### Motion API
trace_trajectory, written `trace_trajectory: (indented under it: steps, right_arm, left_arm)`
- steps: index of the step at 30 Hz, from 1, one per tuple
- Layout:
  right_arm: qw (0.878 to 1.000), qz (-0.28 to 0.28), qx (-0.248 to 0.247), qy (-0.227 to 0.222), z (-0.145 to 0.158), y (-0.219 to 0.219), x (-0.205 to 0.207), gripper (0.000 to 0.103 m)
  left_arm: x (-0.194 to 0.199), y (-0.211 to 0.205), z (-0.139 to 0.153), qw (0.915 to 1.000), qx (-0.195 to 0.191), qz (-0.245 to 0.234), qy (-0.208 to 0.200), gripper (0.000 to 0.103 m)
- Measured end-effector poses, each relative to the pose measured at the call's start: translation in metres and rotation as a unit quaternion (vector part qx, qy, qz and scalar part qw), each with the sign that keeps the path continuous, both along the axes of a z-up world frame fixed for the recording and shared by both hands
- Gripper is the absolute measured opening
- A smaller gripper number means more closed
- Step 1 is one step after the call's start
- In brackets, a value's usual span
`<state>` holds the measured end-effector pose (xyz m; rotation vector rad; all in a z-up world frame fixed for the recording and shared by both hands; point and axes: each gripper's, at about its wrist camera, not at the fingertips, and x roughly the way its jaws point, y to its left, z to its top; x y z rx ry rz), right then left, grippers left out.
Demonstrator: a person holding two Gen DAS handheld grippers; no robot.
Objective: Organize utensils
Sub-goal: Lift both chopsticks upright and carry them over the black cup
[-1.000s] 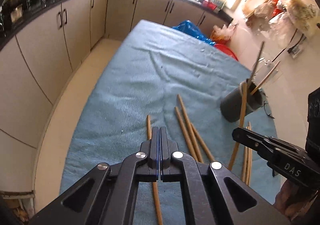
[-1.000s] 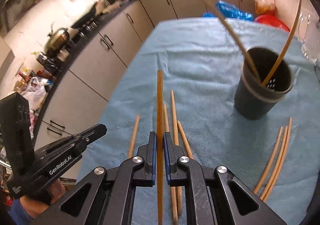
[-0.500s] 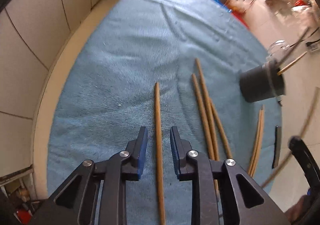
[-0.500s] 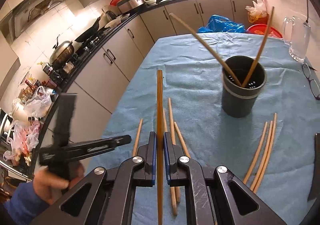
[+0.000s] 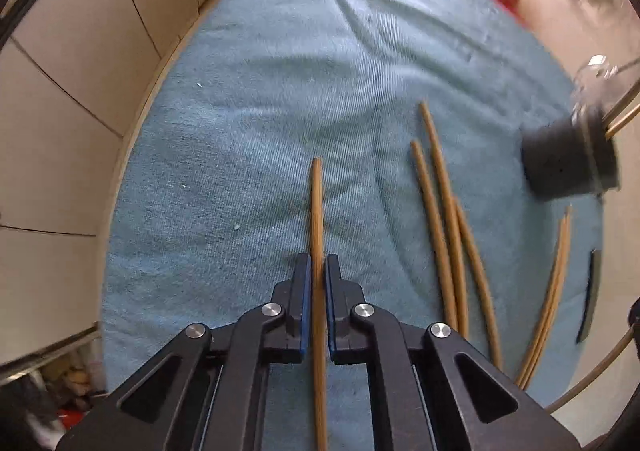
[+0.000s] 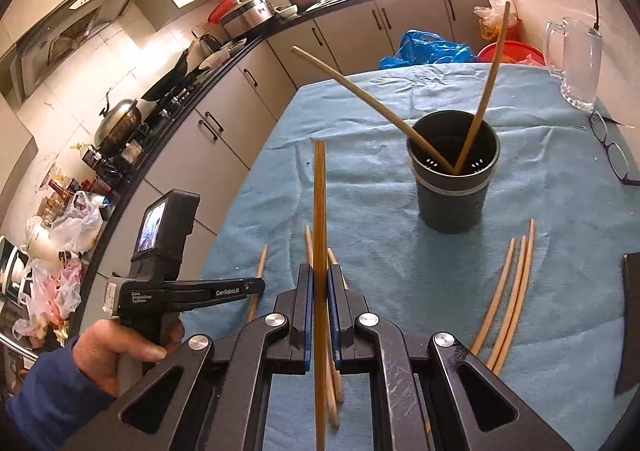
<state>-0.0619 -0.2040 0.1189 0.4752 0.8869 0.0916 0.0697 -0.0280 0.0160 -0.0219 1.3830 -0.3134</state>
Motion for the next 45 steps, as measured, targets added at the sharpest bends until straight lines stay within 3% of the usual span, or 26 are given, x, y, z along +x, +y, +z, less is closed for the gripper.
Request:
trace_trajectory:
  steps: [3, 7, 12, 17, 31, 39, 45]
  right_arm:
    - [1.0, 0.003, -0.002, -0.007, 0.004, 0.002, 0.0, 0.008]
    - [1.0, -0.002, -0.004, -0.02, 0.01, -0.001, -0.003, 0.008]
    - [0.999, -0.006, -0.008, -0.038, 0.022, -0.005, -0.011, 0.008]
    - [0.998, -0.02, -0.012, -0.06, 0.037, -0.011, -0.025, 0.008]
    - [0.992, -0.089, -0.013, -0.087, 0.061, -0.037, -0.058, 0.008]
    - [0.982, -0.147, -0.018, -0.115, 0.084, -0.06, -0.086, 0.008]
    - [0.976, -0.165, -0.023, -0.138, 0.104, -0.087, -0.092, 0.008]
  left_arm:
    - [-0.011, 0.011, 0.004, 0.999, -0.042, 0.015, -0.01, 0.006]
    - [-0.03, 0.017, 0.035, 0.9949, -0.062, 0.005, -0.079, 0.006]
    - [-0.055, 0.026, 0.083, 0.9821, -0.089, -0.011, -0.166, 0.006]
    - [-0.065, 0.021, 0.119, 0.969, -0.103, -0.026, -0.223, 0.006]
    - [-0.096, 0.028, 0.184, 0.9444, -0.14, -0.065, -0.29, 0.006]
    - [-0.106, 0.014, 0.212, 0.9302, -0.165, -0.097, -0.313, 0.006]
    - [-0.107, -0.008, 0.238, 0.9208, -0.174, -0.095, -0.336, 0.006]
